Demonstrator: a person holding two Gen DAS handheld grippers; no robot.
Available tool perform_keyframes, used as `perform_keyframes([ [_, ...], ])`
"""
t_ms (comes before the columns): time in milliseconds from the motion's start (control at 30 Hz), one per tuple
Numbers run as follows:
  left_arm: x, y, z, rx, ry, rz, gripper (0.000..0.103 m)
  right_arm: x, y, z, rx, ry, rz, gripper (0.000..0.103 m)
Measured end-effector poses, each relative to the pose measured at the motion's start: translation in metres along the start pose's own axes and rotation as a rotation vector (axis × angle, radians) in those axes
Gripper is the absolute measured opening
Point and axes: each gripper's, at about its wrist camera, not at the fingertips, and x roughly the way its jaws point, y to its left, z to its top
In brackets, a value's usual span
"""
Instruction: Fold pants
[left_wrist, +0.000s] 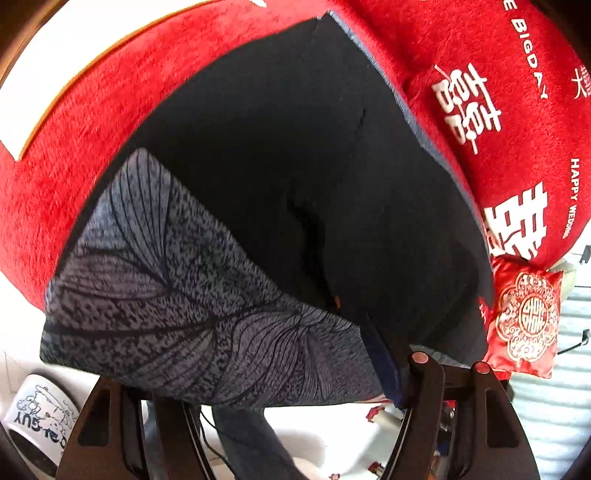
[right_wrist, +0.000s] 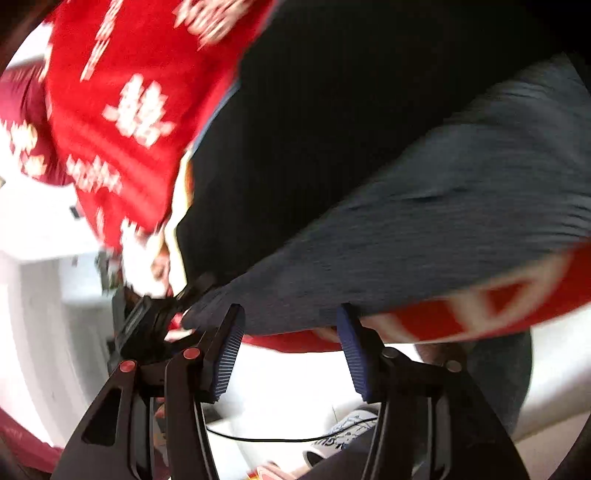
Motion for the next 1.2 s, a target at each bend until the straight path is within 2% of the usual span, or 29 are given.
perform_keyframes([
  [167,-0.001,-0.011,0.0,0.054,0.016,0.038,0.071,-0.031,-0.041,-0.003,0.108,-0.102,0.028,0.056],
  [267,0.0,-0.013,0.0,0.079,0.02,0.051,0.071,-0.035,-0.059,-0.001,0.181,-0.172,0.126,0.056],
  [333,-0.001,-0.012,-0.002,0.089,0.014,0.052,0.071,-0.031,-0.07,0.004,0.233,-0.181,0.187,0.055],
  [367,-0.002,-0.013,-0.003,0.094,0.009,0.056,0.07,-0.029,-0.073,0.003,0.271,-0.185,0.217,0.04],
  [400,-0.005,-0.01,-0.005,0.097,0.001,0.061,0.052,-0.028,-0.072,0.001,0.289,-0.184,0.228,0.007],
  [433,-0.006,-0.011,-0.005,0.102,0.001,0.066,0.032,-0.029,-0.07,0.001,0.29,-0.187,0.228,0.006],
  [467,-0.007,-0.01,-0.003,0.094,0.013,0.052,0.029,-0.033,-0.062,0.002,0.274,-0.185,0.213,0.006],
  [600,-0.03,-0.018,0.007,0.063,-0.016,0.035,0.028,-0.05,-0.023,0.021,0.182,-0.158,0.177,0.006],
  [733,-0.056,-0.058,0.026,0.119,-0.055,0.032,0.028,-0.072,0.025,0.063,0.047,-0.119,0.167,0.006],
  [900,-0.07,-0.106,0.081,0.159,-0.137,0.024,0.028,-0.085,0.066,0.15,-0.052,-0.06,0.168,0.006],
  [1000,-0.059,-0.125,0.125,0.167,-0.198,0.073,0.029,-0.064,0.093,0.211,-0.104,0.001,0.132,0.007],
  [1067,-0.046,-0.131,0.152,0.167,-0.222,0.108,0.029,-0.046,0.098,0.244,-0.129,0.037,0.102,0.007],
  [1100,-0.036,-0.131,0.165,0.167,-0.237,0.131,0.041,-0.033,0.099,0.264,-0.136,0.067,0.085,0.008],
  [1133,-0.026,-0.132,0.174,0.166,-0.258,0.167,0.058,-0.026,0.095,0.277,-0.142,0.08,0.064,0.009],
  [1167,-0.014,-0.129,0.187,0.153,-0.281,0.219,0.06,-0.015,0.093,0.293,-0.146,0.094,0.036,0.01],
  [1200,-0.001,-0.128,0.195,0.14,-0.269,0.237,0.06,-0.002,0.088,0.309,-0.146,0.115,0.009,0.01],
])
